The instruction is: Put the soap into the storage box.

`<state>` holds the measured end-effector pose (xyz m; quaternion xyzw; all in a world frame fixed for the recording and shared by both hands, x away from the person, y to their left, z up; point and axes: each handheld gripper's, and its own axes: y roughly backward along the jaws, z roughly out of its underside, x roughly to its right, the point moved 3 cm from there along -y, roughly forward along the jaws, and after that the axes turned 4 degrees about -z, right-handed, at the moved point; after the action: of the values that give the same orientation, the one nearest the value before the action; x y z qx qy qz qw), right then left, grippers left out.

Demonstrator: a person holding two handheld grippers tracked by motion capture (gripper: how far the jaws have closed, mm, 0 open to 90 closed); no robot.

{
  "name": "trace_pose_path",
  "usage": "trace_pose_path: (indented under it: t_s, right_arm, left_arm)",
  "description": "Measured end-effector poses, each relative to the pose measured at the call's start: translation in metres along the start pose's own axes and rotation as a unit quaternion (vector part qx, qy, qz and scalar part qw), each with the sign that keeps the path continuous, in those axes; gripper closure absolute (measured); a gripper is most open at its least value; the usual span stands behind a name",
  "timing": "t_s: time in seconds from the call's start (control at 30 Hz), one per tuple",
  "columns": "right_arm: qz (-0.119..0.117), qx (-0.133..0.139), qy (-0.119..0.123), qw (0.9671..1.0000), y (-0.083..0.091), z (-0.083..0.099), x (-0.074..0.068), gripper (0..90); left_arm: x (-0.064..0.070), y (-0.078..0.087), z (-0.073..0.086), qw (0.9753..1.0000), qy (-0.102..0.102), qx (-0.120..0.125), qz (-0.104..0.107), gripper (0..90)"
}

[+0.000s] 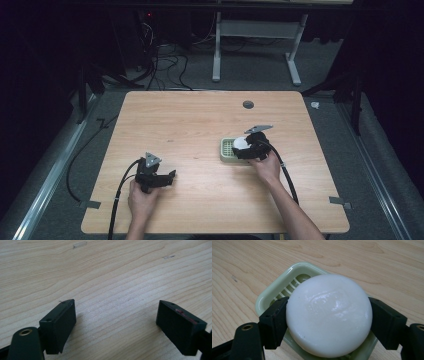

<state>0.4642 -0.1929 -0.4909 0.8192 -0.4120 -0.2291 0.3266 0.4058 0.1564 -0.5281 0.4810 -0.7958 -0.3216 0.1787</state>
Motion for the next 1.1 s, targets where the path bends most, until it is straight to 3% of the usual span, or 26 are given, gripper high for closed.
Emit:
trace_pose_path:
  t_s: [0.43, 0.6, 1.1]
  right_arm:
    - [0.0, 0.0, -0.003, 1.0, -0.005, 0.002, 0.003, 23.3]
    - [-0.003, 0.013, -0.006, 0.9999, 0.003, -0.001, 0.005, 18.5]
    - [-0.012, 0.056, -0.017, 0.9982, 0.031, -0.002, 0.009, 18.7]
  left_arm:
    - [0.0, 0.0, 0.0, 1.0, 0.001, 0.0, 0.0, 16.8]
    - [0.0, 0.0, 0.0, 1.0, 0.001, 0.0, 0.0, 16.8]
    - [0.0, 0.0, 0.0, 1.0, 0.0, 0.0, 0.0, 16.8]
